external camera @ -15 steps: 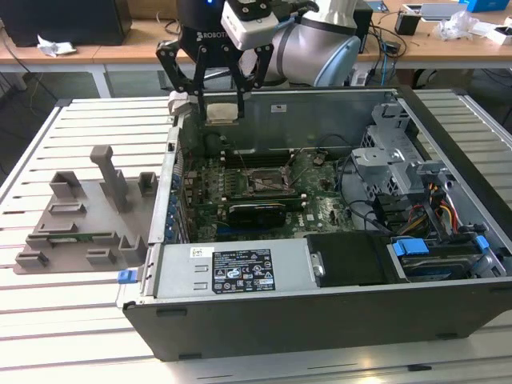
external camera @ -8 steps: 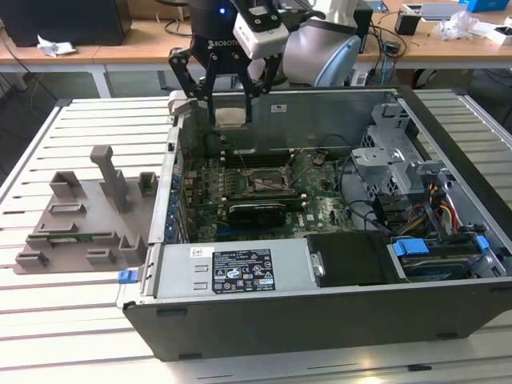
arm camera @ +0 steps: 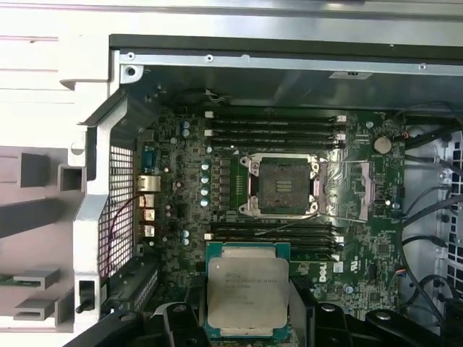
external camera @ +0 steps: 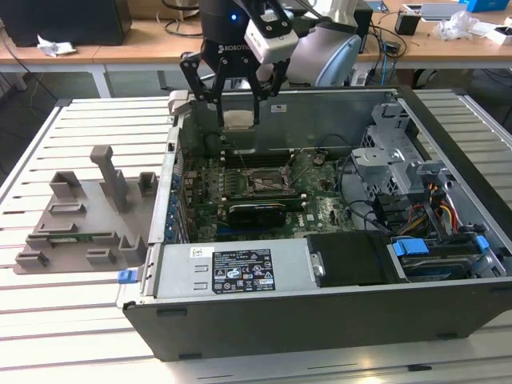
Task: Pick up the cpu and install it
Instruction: 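Pick up the cpu and move it towards the insertion slot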
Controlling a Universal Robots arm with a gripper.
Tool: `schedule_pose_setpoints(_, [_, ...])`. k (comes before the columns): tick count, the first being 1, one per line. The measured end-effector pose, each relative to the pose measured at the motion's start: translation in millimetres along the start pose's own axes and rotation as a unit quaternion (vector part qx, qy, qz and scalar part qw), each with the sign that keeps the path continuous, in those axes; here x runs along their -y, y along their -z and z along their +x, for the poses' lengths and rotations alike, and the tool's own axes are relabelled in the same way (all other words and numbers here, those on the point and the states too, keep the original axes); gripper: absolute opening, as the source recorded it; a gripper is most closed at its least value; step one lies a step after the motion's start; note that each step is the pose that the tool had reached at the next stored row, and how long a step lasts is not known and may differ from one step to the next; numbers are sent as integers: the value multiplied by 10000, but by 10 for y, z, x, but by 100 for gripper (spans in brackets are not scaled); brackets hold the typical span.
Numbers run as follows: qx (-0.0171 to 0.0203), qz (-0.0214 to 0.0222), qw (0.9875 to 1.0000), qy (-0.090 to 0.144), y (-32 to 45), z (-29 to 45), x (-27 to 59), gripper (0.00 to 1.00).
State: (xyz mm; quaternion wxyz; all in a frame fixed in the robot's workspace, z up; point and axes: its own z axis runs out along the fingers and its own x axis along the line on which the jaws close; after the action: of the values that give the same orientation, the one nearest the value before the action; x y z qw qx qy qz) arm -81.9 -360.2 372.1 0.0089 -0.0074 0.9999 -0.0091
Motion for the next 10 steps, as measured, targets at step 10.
schedule_pose_setpoints(10, [-4,-1,10000,-1,-165,-126,-48,54])
